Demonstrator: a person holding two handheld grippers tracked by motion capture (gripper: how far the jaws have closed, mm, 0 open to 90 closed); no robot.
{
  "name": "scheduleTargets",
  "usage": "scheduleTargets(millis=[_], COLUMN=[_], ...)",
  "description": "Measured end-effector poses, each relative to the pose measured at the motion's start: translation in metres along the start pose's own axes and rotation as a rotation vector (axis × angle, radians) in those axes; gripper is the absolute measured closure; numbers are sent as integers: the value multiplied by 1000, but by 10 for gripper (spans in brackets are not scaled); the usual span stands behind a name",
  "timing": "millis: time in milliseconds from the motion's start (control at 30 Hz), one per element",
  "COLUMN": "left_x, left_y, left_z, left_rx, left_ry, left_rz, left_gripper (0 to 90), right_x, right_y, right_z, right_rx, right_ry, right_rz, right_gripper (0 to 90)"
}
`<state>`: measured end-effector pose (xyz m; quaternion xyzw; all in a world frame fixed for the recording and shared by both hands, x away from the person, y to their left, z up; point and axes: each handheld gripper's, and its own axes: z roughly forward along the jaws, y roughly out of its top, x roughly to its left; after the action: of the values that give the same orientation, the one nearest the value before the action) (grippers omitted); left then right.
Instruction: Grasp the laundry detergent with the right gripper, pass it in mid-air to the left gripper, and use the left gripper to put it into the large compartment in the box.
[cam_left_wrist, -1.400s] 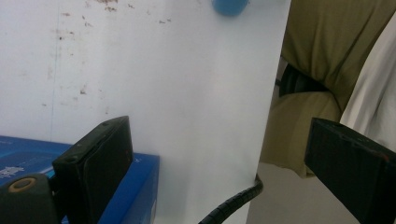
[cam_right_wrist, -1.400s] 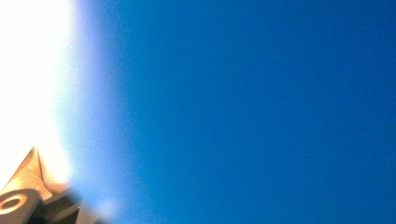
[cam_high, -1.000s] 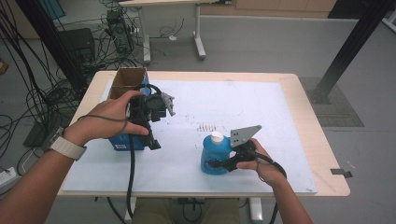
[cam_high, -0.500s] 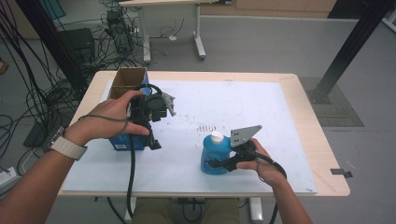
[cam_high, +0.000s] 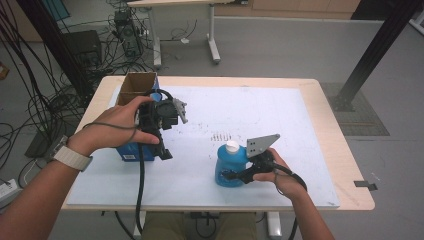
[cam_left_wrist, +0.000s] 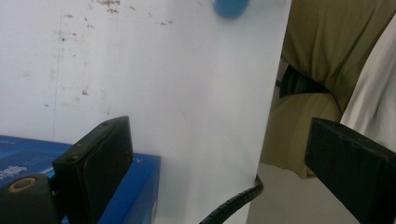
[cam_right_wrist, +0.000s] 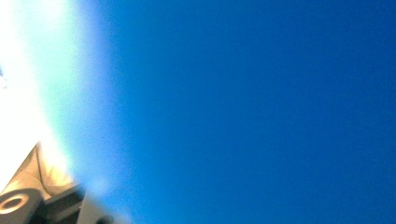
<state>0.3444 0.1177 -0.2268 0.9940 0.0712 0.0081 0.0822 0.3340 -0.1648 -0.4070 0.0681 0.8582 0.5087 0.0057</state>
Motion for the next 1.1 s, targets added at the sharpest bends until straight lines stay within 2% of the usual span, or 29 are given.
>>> scheduleTargets(millis=[567, 1100], left_x=[-1, -1], left_y=[2, 0], left_z=[-2, -1], left_rx=[6, -2], left_ry=[2, 3], left_rz=[8, -7], left_gripper=[85, 85], right_x=[0, 0], right_y=[0, 1], right_z=[0, 0], right_rx=[2, 6], right_ry=[3, 1], right_rz=[-5, -10], right_gripper=[434, 432])
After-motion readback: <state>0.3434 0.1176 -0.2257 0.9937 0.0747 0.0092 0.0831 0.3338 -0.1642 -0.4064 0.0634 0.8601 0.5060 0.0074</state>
